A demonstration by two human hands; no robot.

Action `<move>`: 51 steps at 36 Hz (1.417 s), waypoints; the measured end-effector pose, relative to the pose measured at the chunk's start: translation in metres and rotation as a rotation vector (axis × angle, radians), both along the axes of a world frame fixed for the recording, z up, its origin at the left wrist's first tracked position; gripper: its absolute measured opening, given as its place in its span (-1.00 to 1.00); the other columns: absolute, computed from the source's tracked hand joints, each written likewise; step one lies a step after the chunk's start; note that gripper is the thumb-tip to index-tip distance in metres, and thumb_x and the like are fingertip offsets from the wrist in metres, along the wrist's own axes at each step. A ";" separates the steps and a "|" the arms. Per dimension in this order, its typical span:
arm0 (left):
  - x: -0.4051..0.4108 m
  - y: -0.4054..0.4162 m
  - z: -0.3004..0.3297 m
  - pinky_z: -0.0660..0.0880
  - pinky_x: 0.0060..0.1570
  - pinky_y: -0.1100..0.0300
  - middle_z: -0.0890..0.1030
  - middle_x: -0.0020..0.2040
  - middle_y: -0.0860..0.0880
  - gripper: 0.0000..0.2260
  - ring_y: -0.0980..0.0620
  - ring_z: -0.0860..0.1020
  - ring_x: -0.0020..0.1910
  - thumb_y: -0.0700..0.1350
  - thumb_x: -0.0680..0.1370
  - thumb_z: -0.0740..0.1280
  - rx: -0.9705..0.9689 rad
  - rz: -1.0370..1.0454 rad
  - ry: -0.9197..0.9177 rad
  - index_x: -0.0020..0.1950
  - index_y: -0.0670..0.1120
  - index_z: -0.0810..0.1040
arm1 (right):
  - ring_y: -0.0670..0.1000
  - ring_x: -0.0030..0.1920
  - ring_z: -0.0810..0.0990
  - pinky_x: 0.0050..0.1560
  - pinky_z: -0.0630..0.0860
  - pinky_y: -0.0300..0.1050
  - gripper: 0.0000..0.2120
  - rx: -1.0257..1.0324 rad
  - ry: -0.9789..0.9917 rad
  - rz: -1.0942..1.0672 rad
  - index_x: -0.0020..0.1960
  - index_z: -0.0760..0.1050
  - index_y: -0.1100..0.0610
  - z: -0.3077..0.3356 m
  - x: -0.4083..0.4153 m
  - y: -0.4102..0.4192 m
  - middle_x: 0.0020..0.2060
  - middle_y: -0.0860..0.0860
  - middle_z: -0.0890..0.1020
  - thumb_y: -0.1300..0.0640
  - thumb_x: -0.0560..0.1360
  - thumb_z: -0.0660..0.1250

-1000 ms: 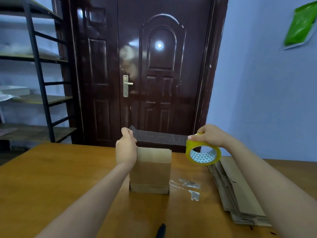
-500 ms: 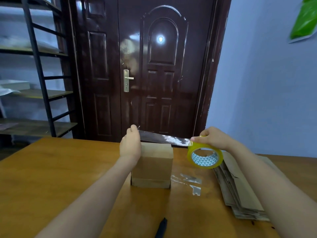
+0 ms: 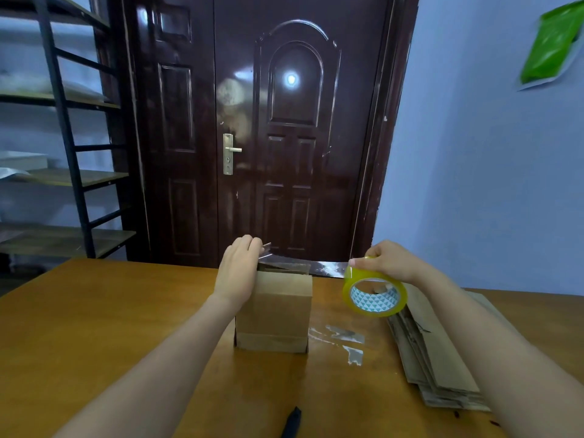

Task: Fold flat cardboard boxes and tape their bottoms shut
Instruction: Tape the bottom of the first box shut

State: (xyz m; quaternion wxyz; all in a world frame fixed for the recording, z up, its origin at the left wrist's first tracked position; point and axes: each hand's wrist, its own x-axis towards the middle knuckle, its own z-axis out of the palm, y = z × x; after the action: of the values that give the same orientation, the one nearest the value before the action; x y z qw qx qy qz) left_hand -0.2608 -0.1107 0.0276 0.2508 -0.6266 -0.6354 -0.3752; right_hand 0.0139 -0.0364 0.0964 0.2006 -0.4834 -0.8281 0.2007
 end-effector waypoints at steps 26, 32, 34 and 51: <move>-0.013 -0.016 -0.012 0.46 0.06 0.09 0.49 -0.18 0.12 -0.59 -0.03 0.51 -0.04 -0.19 0.55 0.32 -0.039 -0.236 -0.388 0.38 -0.05 0.35 | -0.06 -0.43 0.52 -0.38 0.43 -0.30 -0.57 -0.017 0.053 0.021 -0.31 0.46 0.22 -0.002 0.001 0.000 -0.40 0.09 0.53 -0.15 0.45 0.36; -0.009 -0.024 -0.007 0.49 -0.03 0.17 0.54 -0.15 0.04 -0.57 0.07 0.52 -0.11 -0.17 0.53 0.35 -0.089 -0.184 -0.360 0.38 -0.10 0.35 | -0.05 -0.42 0.49 -0.38 0.41 -0.29 -0.57 -0.019 0.053 0.019 -0.29 0.46 0.22 -0.001 -0.001 0.001 -0.40 0.09 0.50 -0.16 0.45 0.36; -0.010 -0.027 -0.007 0.51 -0.04 0.17 0.53 -0.15 0.05 -0.55 0.09 0.53 -0.14 -0.18 0.52 0.37 -0.098 -0.174 -0.374 0.39 -0.09 0.35 | -0.05 -0.43 0.49 -0.39 0.41 -0.30 -0.57 -0.021 0.053 0.019 -0.30 0.46 0.22 0.001 0.000 0.000 -0.40 0.10 0.50 -0.15 0.45 0.35; -0.002 -0.037 -0.012 0.37 -0.22 0.45 0.49 -0.15 0.08 -0.56 0.15 0.52 -0.16 -0.20 0.52 0.37 -0.093 -0.123 -0.440 0.37 -0.04 0.37 | -0.09 -0.51 0.33 -0.38 0.30 -0.26 -0.54 -0.013 0.083 0.018 -0.48 0.33 0.11 0.013 0.007 -0.003 -0.54 -0.02 0.32 -0.10 0.48 0.35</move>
State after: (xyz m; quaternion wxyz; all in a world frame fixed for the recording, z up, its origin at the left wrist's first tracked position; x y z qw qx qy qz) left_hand -0.2630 -0.1476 0.0156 0.0537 -0.5784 -0.6520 -0.4874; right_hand 0.0212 -0.0396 0.1093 0.2296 -0.4685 -0.8221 0.2277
